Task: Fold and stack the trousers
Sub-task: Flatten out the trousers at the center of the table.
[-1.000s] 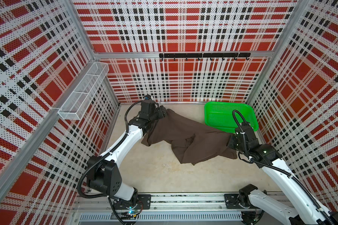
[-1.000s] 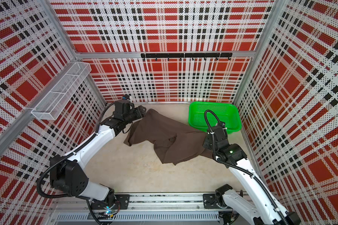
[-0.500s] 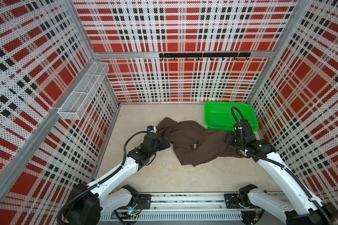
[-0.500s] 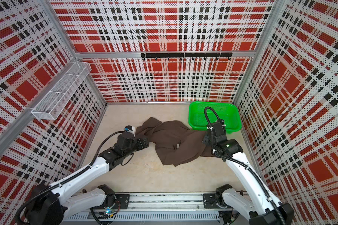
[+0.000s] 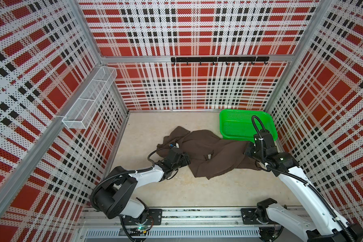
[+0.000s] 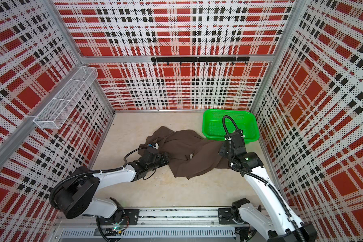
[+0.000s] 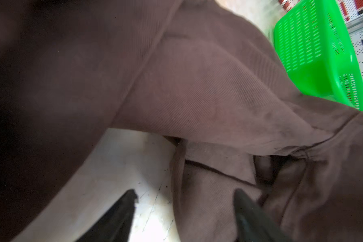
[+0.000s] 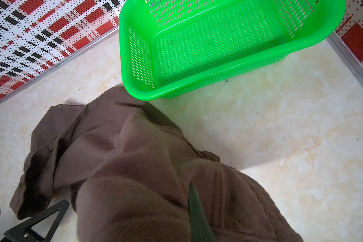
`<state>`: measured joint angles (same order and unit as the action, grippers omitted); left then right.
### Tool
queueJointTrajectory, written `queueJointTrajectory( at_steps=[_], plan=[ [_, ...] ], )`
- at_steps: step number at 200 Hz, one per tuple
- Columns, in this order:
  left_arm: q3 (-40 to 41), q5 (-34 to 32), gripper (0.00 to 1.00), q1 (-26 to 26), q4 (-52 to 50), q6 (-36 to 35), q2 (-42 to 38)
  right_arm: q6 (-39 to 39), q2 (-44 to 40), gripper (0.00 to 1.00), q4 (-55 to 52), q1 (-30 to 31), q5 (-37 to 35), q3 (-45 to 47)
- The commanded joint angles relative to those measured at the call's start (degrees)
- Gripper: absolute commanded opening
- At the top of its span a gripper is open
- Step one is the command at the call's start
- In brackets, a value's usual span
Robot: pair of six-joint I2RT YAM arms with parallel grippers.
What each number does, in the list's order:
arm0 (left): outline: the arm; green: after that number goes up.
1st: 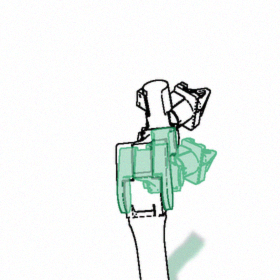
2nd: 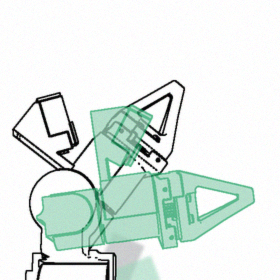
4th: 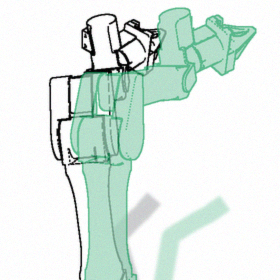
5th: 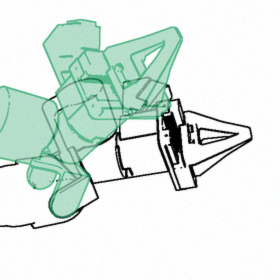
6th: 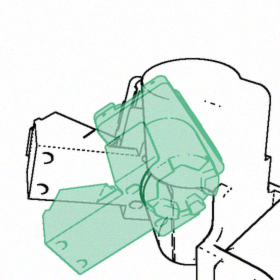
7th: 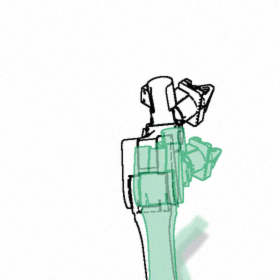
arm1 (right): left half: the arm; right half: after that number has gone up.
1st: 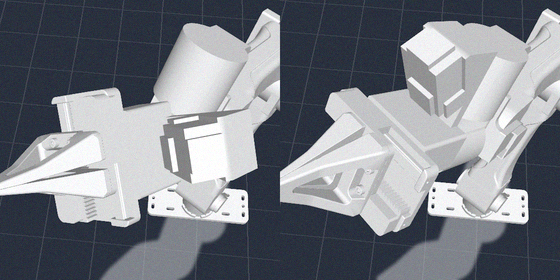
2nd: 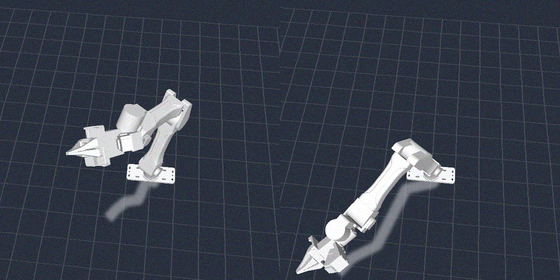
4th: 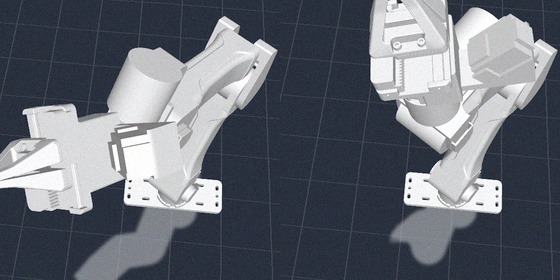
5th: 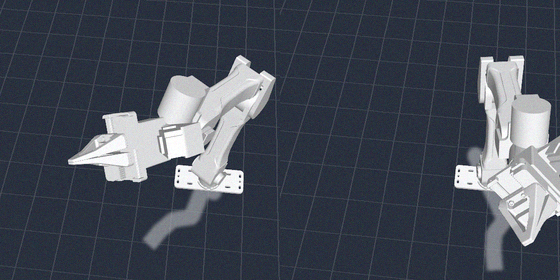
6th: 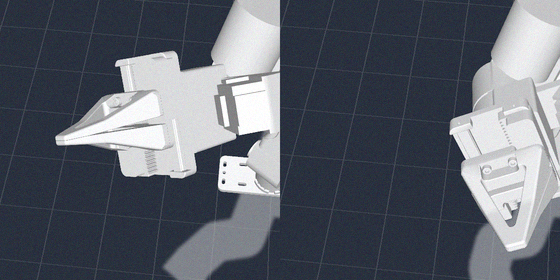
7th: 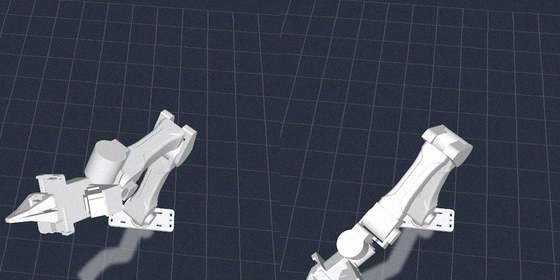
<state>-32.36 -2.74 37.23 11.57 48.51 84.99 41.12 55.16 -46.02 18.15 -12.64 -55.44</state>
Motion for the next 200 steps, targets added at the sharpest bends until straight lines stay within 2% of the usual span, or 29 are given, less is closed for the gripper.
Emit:
queueJointTrajectory(
  at_steps=[1,40,72,109,142,172,200],
  plan=[
    [-0.51,1.54,0.64,0.38,5.48,0.93,2.28,-0.34,-1.42,0.00,1.20,-0.73,0.12,0.55],
    [-1.48,2.74,0.35,0.52,7.95,0.91,4.59,-0.39,-2.07,0.00,1.35,-1.33,0.44,1.69],
    [-1.79,1.49,0.00,-0.98,6.15,-0.38,-1.21,-0.26,-3.13,0.00,0.52,-1.71,0.43,1.71],
    [-6.84,-4.44,0.00,-5.81,-9.64,-5.54,-19.41,-1.49,-4.98,0.00,-3.42,-1.65,-1.56,-0.68],
    [-18.57,-8.54,0.00,-17.29,-27.39,-11.64,-33.93,-3.48,-6.11,0.00,-9.39,-1.65,-5.61,-4.16],
    [-33.01,-7.10,0.00,-30.41,-40.04,-17.29,-37.02,-3.89,-5.95,0.00,-14.99,-1.68,-5.95,-8.95],
    [-43.12,-6.52,0.00,-35.44,-46.48,-19.84,-35.70,-3.33,-4.51,0.00,-21.42,-1.68,-4.80,-15.46]
  ],
)
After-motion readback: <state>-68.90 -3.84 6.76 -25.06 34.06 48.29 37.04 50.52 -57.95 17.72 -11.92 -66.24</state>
